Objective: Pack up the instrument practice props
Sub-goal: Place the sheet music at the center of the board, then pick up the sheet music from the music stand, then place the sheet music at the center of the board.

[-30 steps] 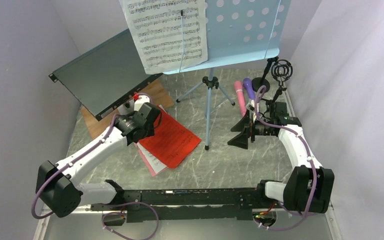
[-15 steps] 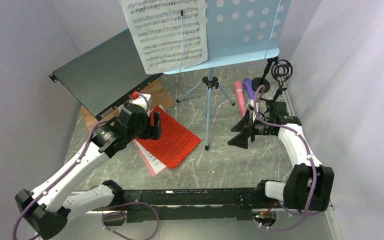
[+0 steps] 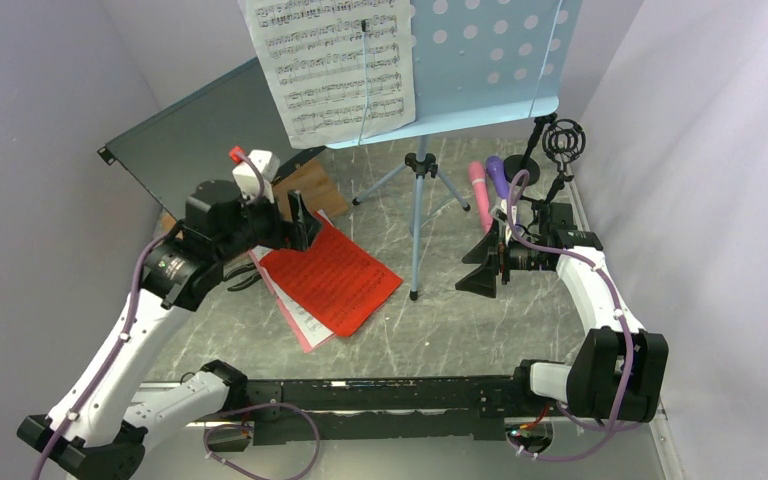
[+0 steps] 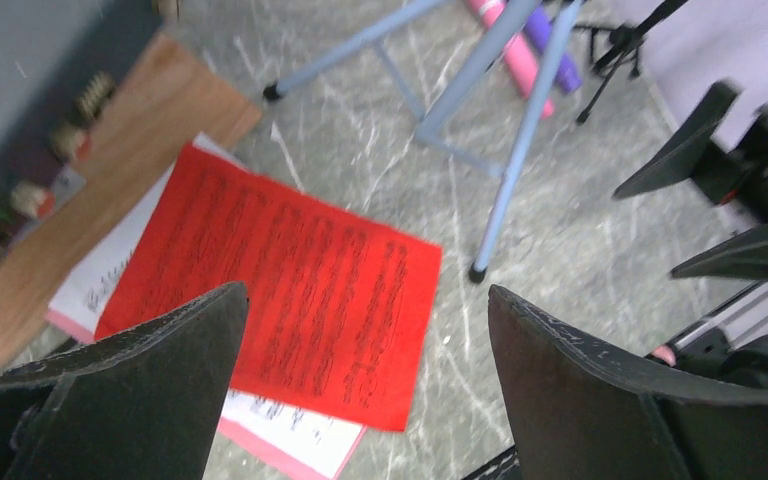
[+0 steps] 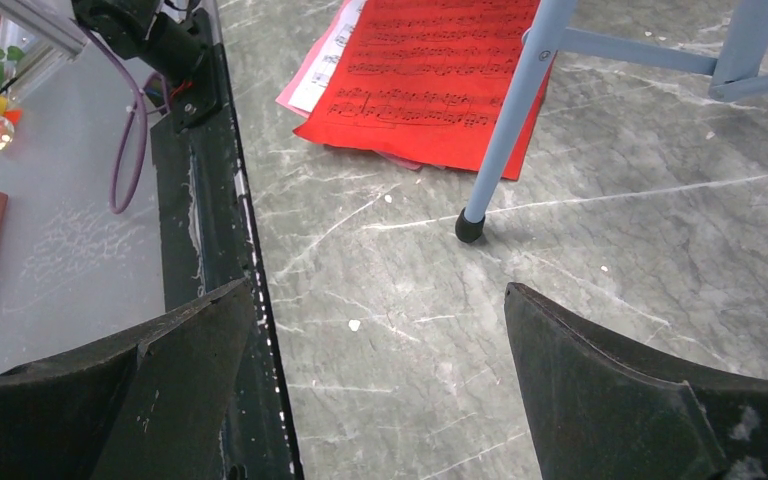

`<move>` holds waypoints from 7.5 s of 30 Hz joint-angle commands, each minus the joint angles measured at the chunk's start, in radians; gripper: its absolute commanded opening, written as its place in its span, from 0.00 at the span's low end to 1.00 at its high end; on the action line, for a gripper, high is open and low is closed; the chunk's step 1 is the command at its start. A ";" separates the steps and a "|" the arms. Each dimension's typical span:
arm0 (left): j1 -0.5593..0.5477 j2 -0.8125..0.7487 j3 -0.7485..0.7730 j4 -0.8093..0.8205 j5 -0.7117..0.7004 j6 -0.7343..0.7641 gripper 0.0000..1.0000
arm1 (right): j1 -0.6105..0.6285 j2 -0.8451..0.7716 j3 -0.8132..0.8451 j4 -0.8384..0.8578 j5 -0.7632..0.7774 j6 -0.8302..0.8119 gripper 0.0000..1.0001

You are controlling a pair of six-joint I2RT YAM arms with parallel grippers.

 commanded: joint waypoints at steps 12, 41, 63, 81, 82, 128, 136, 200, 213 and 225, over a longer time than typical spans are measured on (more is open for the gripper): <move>0.141 0.107 0.324 0.026 0.184 -0.159 0.98 | 0.002 0.000 0.041 -0.022 -0.016 -0.058 0.99; 0.238 0.201 0.401 0.307 0.273 -0.292 0.90 | 0.002 0.002 0.045 -0.042 -0.021 -0.081 0.99; 0.253 0.143 0.357 0.331 0.376 -0.353 0.64 | 0.002 -0.001 0.046 -0.050 -0.020 -0.093 0.99; 0.253 0.117 0.340 0.340 0.408 -0.368 0.53 | 0.002 0.001 0.044 -0.047 -0.019 -0.091 0.99; 0.253 0.116 0.338 0.342 0.408 -0.368 0.53 | 0.002 0.000 0.044 -0.046 -0.018 -0.091 0.99; 0.253 0.300 0.511 0.622 0.437 -0.247 0.00 | 0.002 0.010 0.050 -0.056 -0.012 -0.098 0.99; 0.253 0.238 0.484 0.633 0.338 -0.180 0.00 | 0.002 0.009 0.052 -0.061 -0.013 -0.103 0.99; 0.246 -0.142 -0.197 0.370 0.844 -0.437 0.00 | 0.004 0.032 0.051 -0.248 -0.132 -0.334 1.00; -0.126 0.004 -0.261 0.245 0.537 -0.303 0.00 | 0.057 0.074 0.052 -0.241 -0.147 -0.337 1.00; -0.161 0.022 -0.318 0.075 0.169 -0.381 0.00 | 0.057 0.066 0.054 -0.224 -0.115 -0.321 1.00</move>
